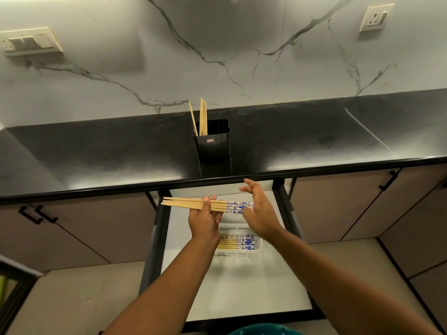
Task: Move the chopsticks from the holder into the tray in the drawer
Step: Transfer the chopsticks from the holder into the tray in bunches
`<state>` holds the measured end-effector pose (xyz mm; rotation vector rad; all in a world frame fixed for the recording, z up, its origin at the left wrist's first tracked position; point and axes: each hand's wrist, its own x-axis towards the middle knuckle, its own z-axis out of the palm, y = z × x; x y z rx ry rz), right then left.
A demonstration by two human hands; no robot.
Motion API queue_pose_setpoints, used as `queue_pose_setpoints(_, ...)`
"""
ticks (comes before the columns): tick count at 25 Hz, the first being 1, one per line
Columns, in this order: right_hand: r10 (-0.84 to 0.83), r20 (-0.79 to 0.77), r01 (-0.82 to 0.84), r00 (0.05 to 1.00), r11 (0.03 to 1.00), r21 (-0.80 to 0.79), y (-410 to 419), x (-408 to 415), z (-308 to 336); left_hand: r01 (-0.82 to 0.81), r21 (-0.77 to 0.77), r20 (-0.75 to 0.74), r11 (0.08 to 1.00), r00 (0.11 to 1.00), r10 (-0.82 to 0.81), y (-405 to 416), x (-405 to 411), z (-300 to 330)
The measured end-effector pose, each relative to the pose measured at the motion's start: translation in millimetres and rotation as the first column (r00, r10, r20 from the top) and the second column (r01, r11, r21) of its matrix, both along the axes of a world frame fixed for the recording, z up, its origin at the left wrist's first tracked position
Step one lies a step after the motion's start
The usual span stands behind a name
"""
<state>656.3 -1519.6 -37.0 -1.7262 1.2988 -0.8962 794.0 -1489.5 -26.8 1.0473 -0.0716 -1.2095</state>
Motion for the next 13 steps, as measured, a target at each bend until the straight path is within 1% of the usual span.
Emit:
queue_pose_setpoints(1, 0.051, -0.163, -0.077, 0.985, 0.985, -0.156, 7, 11, -7, -0.001, 0.034, -0.002, 0.999, 1.0, 0.001, 1, -1, -6)
queue_pose_setpoints(2, 0.061, -0.331, -0.153, 0.942, 0.954, -0.258, 13, 23, -16, 0.003, 0.076, 0.002, 0.997, 1.0, -0.003, 2, -2, -14)
queue_pose_setpoints(3, 0.049, -0.478, -0.219, 0.877, 0.926, -0.308, 16, 31, -25, 0.01, 0.121, 0.015, 0.993, 1.0, -0.012, 4, -4, -20)
queue_pose_setpoints(4, 0.045, -0.591, -0.274, 0.805, 0.913, -0.304, 18, 36, -35, 0.016, 0.165, 0.027, 0.986, 0.999, -0.021, 5, -5, -26)
queue_pose_setpoints(5, 0.064, -0.667, -0.313, 0.743, 0.913, -0.261, 17, 38, -46, 0.028, 0.206, 0.031, 0.978, 0.999, -0.035, 4, -3, -32)
queue_pose_setpoints(7, 0.144, -0.73, -0.366, 0.669, 0.918, -0.155, 13, 36, -66, 0.078, 0.265, -0.002, 0.961, 0.997, -0.08, 3, 8, -43)
queue_pose_setpoints(9, 0.181, -0.762, -0.397, 0.622, 0.911, -0.108, 8, 32, -79, 0.099, 0.303, -0.021, 0.948, 0.995, -0.097, -1, 28, -54)
queue_pose_setpoints(13, 0.235, -0.803, -0.382, 0.548, 0.924, 0.01, -8, 21, -106, 0.078, 0.411, 0.008, 0.908, 0.996, -0.089, -16, 82, -81)
